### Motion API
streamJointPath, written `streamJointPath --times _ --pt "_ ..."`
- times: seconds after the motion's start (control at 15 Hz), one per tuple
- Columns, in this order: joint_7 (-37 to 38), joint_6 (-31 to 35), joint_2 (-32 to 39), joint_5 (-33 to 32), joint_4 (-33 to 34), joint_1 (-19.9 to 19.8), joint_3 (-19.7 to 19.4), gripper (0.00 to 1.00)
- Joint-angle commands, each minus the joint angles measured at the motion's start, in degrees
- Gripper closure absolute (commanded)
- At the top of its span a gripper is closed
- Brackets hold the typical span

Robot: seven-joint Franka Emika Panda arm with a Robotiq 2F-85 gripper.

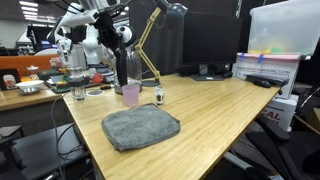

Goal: Press the button to open the kettle lid.

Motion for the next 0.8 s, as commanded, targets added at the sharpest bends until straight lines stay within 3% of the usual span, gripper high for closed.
streamJointPath --times 0.0,0.73 --pt "1.39 0.62 2.5 -0.32 1.51 -0.16 0.75 1.0" --pt "-3.96 -1.0 -3.68 6.71 -0.86 -0.81 -1.93 1.0"
